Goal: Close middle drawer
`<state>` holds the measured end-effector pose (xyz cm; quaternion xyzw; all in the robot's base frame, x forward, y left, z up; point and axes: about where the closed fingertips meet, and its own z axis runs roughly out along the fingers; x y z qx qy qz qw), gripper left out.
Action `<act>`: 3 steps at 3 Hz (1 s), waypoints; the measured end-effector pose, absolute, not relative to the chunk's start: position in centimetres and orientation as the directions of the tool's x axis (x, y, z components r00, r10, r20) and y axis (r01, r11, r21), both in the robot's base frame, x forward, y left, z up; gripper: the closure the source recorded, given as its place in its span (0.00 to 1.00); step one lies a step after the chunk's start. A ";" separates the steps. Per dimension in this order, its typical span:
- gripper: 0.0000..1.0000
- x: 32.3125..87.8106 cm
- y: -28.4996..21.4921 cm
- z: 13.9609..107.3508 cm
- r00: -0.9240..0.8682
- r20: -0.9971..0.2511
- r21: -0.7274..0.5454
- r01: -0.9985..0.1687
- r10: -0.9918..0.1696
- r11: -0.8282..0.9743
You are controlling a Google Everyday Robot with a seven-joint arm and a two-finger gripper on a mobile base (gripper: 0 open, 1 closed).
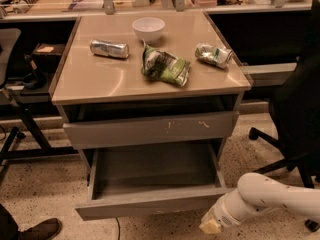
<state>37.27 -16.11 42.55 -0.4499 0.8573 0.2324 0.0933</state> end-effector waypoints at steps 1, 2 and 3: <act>0.89 37.3 -16.1 42.6 -0.578 -0.369 0.314 -0.815 -0.728 0.487; 1.00 39.7 -15.7 42.9 -0.546 -0.395 0.283 -0.837 -0.739 0.468; 1.00 42.6 -14.5 43.0 -0.511 -0.422 0.255 -0.859 -0.749 0.443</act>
Offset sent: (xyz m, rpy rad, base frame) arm 0.0576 0.0085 0.0112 0.0069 -0.1001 0.0466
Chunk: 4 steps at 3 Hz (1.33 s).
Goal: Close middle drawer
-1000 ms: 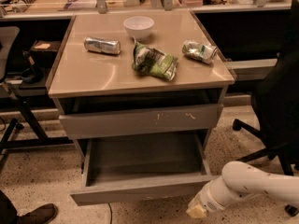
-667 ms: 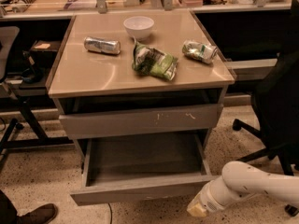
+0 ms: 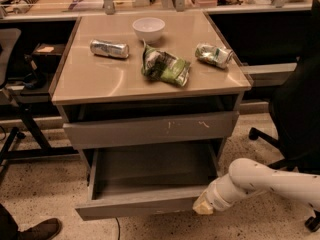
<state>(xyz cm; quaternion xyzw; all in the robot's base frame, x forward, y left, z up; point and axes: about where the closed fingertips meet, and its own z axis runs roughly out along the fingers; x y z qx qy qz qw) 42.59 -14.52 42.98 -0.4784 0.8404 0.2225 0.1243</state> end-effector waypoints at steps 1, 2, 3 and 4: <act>1.00 44.6 -13.7 42.5 -0.503 -0.439 0.248 -0.864 -0.745 0.437; 0.81 44.7 -13.7 42.5 -0.503 -0.439 0.248 -0.864 -0.744 0.438; 0.57 44.7 -13.7 42.5 -0.503 -0.439 0.248 -0.864 -0.744 0.438; 0.34 44.7 -13.7 42.5 -0.503 -0.439 0.248 -0.864 -0.744 0.438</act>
Offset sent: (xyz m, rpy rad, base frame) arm 0.0175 0.0074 -0.0043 0.0111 -0.0125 0.0028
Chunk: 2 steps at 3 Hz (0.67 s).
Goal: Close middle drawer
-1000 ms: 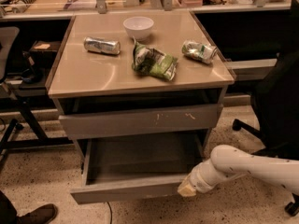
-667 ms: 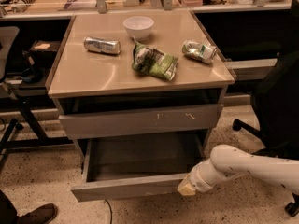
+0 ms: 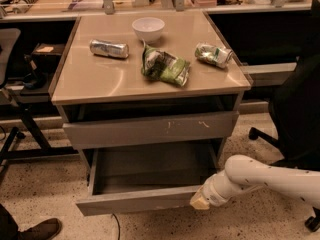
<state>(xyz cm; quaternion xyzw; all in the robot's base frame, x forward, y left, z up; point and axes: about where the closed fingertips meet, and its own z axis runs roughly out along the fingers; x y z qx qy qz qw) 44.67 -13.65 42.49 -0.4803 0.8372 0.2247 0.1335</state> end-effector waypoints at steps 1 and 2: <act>0.11 44.7 -13.7 42.5 -0.503 -0.439 0.248 -0.864 -0.744 0.438; 0.00 44.7 -13.6 42.5 -0.503 -0.439 0.248 -0.864 -0.744 0.437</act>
Offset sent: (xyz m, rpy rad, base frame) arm 0.0000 0.0000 0.0000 0.0000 0.0000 0.0000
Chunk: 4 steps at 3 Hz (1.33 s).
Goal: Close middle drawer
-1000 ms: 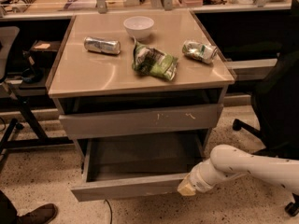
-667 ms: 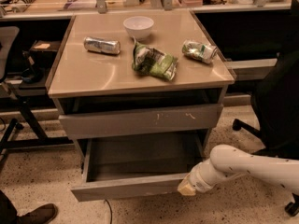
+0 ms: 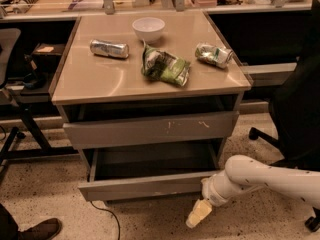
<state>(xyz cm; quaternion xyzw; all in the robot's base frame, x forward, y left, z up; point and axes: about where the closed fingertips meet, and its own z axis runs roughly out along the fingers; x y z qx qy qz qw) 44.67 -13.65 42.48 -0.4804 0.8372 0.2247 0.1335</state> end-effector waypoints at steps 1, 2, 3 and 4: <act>0.00 44.7 -13.6 42.5 -0.503 -0.439 0.248 -0.864 -0.744 0.437; 0.17 44.7 -13.6 42.5 -0.503 -0.439 0.248 -0.864 -0.744 0.437; 0.42 44.7 -13.6 42.5 -0.503 -0.439 0.248 -0.864 -0.744 0.437; 0.65 44.7 -13.6 42.5 -0.503 -0.440 0.248 -0.864 -0.744 0.437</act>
Offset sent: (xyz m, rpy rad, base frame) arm 0.0000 0.0000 0.0000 0.0000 0.0000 0.0000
